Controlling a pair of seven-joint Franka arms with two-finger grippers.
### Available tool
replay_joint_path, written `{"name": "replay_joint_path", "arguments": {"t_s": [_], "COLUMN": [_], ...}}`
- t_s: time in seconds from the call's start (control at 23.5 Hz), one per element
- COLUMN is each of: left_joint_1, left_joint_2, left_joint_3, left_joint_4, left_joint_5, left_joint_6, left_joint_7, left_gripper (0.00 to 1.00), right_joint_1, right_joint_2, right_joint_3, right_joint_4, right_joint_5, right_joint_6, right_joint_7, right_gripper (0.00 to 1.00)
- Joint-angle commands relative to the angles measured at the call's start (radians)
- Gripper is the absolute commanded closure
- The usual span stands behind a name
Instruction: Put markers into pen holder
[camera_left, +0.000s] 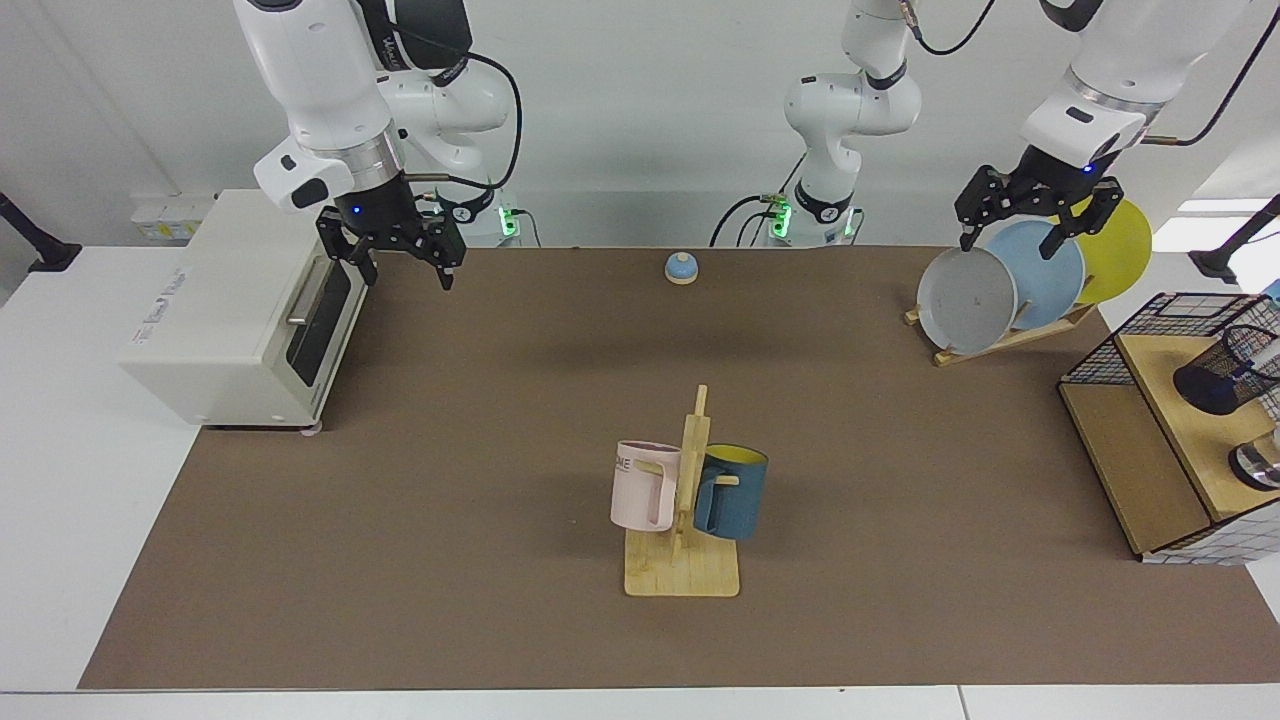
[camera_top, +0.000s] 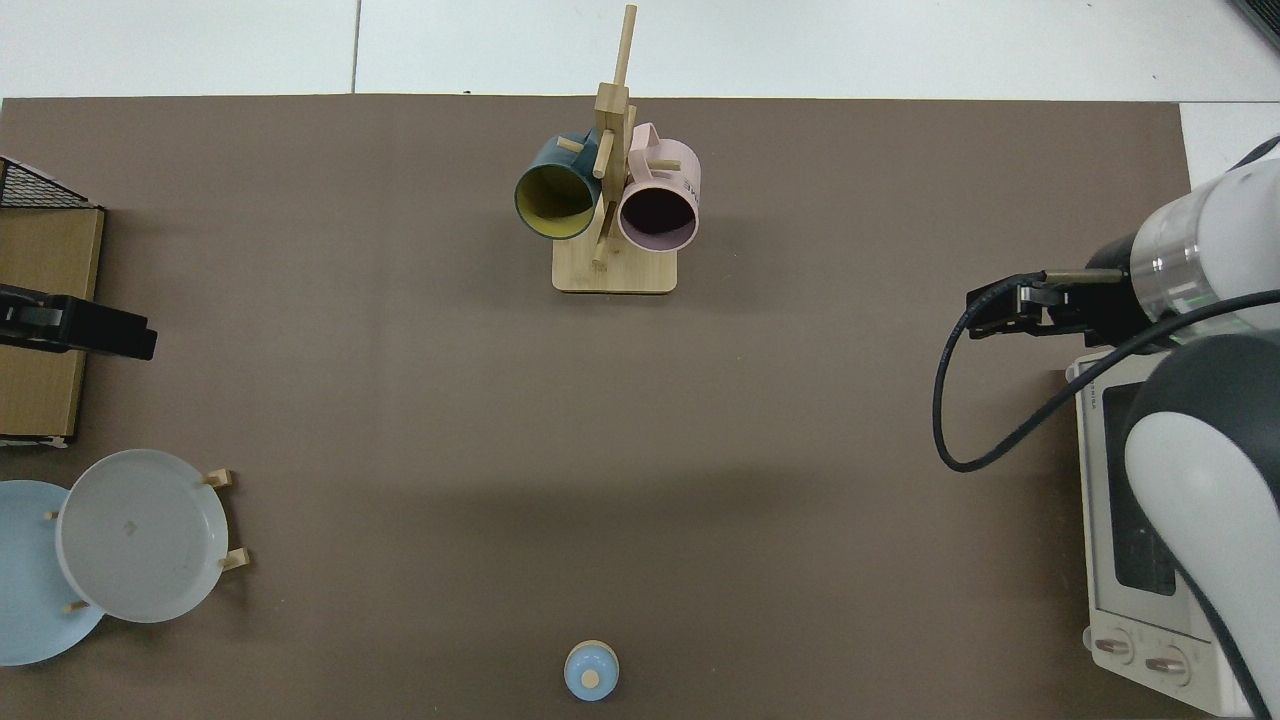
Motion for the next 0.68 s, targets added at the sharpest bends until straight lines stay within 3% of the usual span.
{"name": "replay_joint_path", "arguments": {"t_s": [0.0,0.64], "left_joint_1": [0.031,0.046], "left_joint_2": [-0.013,-0.023], "left_joint_3": [-0.028,-0.048], "left_joint_4": [0.017,0.014], "left_joint_5": [-0.013,-0.001], "left_joint_6": [-0.012,-0.03], "left_joint_7": [-0.011,-0.014], "left_gripper": [0.0,0.0], "right_joint_1": [-0.009,-0.009], "right_joint_2": [-0.019,-0.017], "right_joint_3": [0.008,0.008], "right_joint_4": [-0.024,-0.024], "right_joint_5": [0.002,0.002], "right_joint_6": [0.019,0.019], "right_joint_7": [0.016,0.016], "right_gripper": [0.0,0.0]}}
